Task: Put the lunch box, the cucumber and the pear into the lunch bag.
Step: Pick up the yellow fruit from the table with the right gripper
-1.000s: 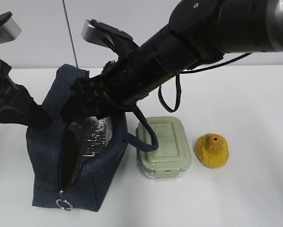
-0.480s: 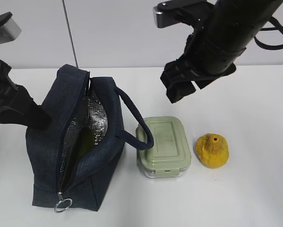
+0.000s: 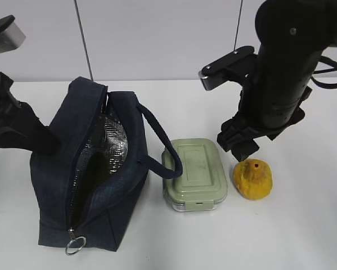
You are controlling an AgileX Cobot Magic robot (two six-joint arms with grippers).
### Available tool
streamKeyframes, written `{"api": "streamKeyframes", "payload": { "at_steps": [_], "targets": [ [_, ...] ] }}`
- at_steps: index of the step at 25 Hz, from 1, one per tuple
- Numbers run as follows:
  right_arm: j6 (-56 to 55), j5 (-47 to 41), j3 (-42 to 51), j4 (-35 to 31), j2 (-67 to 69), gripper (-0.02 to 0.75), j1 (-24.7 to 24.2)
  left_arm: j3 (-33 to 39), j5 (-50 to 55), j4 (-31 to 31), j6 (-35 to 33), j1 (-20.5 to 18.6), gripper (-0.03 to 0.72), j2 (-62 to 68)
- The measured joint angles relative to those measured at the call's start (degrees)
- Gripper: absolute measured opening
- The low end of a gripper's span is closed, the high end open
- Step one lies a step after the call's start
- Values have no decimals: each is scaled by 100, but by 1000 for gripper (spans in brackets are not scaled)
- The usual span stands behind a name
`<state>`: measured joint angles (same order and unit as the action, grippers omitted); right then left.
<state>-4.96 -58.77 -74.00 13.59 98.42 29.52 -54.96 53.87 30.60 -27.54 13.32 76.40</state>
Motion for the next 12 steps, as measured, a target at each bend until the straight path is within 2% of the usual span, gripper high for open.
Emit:
{"api": "streamKeyframes", "payload": {
  "at_steps": [12],
  "targets": [
    [-32,-35,12,169,712,557,-10,0,27,0,0,0,25,0]
  ]
}}
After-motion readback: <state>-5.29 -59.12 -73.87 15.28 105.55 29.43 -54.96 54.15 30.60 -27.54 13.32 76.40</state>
